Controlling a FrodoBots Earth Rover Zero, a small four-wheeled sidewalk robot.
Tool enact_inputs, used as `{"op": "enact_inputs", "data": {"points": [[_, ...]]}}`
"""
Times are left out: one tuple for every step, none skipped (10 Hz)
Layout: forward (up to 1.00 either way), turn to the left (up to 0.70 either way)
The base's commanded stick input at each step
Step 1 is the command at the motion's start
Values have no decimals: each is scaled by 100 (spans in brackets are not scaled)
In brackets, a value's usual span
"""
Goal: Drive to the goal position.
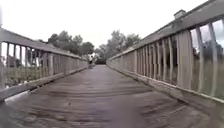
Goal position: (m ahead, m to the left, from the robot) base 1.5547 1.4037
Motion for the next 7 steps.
{"op": "enact_inputs", "data": {"points": [[70, 0], [70, 0], [70, 0], [70, 0], [70, 0], [70, 0], [70, 0]]}}
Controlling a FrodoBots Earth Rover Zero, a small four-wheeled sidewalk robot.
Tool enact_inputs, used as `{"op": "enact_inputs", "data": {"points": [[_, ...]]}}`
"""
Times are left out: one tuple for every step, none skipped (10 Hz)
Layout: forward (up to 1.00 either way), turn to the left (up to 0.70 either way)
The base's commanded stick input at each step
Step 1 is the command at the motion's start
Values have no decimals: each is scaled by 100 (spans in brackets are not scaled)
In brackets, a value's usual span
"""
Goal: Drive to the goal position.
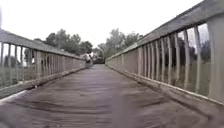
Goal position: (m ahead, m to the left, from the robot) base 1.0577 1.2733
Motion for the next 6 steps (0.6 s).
{"op": "enact_inputs", "data": {"points": [[70, 0], [70, 0], [70, 0], [70, 0], [70, 0], [70, 0]]}}
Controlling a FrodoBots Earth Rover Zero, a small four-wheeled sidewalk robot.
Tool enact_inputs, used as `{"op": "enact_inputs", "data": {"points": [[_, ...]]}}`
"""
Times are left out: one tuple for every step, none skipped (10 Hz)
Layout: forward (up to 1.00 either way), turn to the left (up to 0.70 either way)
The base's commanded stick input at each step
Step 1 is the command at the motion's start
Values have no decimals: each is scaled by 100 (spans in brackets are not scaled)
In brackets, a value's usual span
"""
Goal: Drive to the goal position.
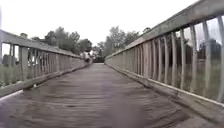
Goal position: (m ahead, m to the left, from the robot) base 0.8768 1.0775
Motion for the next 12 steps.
{"op": "enact_inputs", "data": {"points": [[70, 0], [70, 0], [70, 19], [70, 32], [70, 17], [70, 2], [70, 0], [70, 0], [70, 0], [70, 0], [70, 0], [70, 0]]}}
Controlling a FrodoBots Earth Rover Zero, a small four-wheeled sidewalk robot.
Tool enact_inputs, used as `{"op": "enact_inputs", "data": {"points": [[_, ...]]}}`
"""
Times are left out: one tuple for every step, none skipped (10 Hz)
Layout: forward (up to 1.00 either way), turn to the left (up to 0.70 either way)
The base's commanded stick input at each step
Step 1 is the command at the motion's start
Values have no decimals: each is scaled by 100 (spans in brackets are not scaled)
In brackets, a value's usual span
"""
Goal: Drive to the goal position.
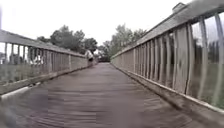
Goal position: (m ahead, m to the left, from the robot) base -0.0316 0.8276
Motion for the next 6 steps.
{"op": "enact_inputs", "data": {"points": [[70, 0], [70, 0], [70, 0], [70, 0], [70, 0], [70, 0]]}}
